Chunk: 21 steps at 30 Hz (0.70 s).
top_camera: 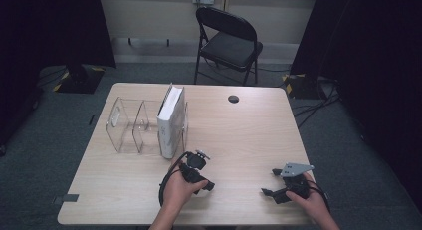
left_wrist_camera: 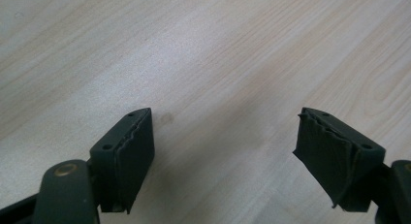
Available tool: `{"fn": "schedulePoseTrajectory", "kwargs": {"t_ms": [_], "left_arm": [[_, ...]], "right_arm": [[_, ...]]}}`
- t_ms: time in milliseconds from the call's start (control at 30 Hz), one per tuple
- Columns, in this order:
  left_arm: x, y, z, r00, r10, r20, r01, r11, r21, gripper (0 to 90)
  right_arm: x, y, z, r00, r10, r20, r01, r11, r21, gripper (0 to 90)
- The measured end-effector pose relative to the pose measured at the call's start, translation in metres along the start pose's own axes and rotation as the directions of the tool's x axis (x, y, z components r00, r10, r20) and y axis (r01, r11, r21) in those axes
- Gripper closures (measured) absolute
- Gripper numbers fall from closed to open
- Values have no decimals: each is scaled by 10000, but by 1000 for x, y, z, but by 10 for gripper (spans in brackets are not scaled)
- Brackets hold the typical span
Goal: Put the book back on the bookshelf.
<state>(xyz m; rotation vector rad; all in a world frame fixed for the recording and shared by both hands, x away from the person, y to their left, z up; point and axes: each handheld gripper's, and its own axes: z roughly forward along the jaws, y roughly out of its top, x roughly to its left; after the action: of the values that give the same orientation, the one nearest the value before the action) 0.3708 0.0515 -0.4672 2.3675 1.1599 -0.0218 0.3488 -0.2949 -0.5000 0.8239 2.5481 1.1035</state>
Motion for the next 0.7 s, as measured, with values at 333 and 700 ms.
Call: {"fn": "schedulePoseTrajectory", "kwargs": {"t_ms": [333, 700], "left_arm": [[-3, 1, 5, 9981, 579, -231, -584, 9981, -217, 160], [-10, -7, 12, 9865, 1506, -643, -1536, 9871, -449, 50]], "right_arm": [[0, 0, 0, 10000, 5, 3, -5, 10000, -1, 124], [0, 0, 0, 10000, 8, -2, -8, 10000, 0, 124]]}}
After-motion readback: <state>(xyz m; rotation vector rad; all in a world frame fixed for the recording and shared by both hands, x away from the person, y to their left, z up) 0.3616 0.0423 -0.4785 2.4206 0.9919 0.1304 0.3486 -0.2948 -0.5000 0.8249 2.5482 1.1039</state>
